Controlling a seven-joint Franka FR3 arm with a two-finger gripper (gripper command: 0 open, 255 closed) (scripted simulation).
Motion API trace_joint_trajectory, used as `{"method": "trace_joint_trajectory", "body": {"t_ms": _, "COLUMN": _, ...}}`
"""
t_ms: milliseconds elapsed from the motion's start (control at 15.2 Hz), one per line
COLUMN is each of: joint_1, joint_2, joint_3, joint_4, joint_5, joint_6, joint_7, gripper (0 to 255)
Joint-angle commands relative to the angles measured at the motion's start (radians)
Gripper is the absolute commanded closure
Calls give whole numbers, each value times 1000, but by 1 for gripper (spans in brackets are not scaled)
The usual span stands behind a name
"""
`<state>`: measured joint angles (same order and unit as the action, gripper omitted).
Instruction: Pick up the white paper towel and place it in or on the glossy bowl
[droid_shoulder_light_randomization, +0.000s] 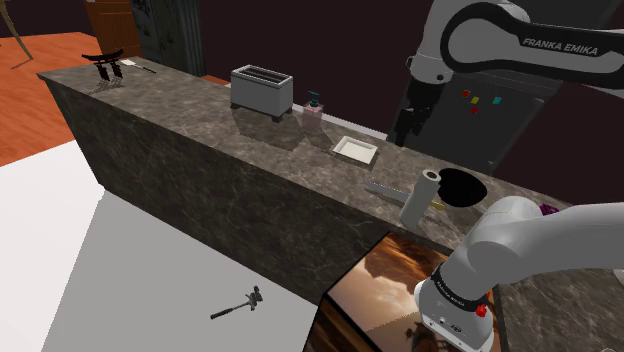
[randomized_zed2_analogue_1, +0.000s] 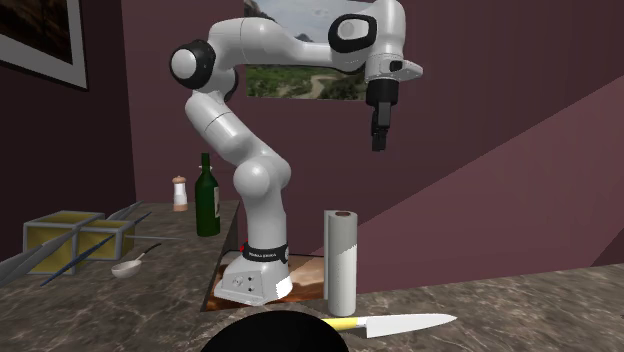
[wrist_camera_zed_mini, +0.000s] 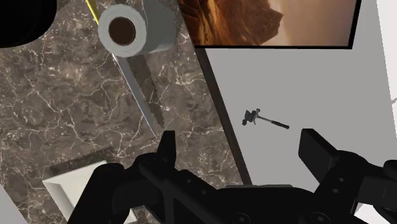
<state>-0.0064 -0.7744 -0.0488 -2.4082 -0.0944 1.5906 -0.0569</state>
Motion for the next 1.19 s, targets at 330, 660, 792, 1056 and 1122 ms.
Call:
{"method": "trace_joint_trajectory", "body": {"t_ms": 330, "joint_1": -40, "joint_2": -147, "joint_3": -85, "joint_4": -179, "joint_5": -71, "joint_6": 69, "joint_7": -91, "gripper": 0}}
{"method": "trace_joint_trajectory", "body": {"t_ms": 660, "joint_1": -104, "joint_2": -274, "joint_3": -193, "joint_4": -331, "joint_5": -167, "joint_6": 133, "joint_7": -195, "gripper": 0}}
{"method": "trace_joint_trajectory", "body": {"t_ms": 792, "joint_1": -137, "joint_2": -316, "joint_3": -245, "joint_4": -384, "joint_5": -214, "joint_6": 160, "joint_7": -241, "gripper": 0}}
{"method": "trace_joint_trajectory", "body": {"t_ms": 1056, "joint_1": -201, "joint_2": -366, "joint_3": -336, "joint_4": -455, "joint_5": -294, "joint_6": 208, "joint_7": -319, "gripper": 0}}
{"method": "trace_joint_trajectory", "body": {"t_ms": 1122, "joint_1": -204, "joint_2": -364, "joint_3": -342, "joint_4": -467, "joint_5": -300, "joint_6": 221, "joint_7": -319, "gripper": 0}}
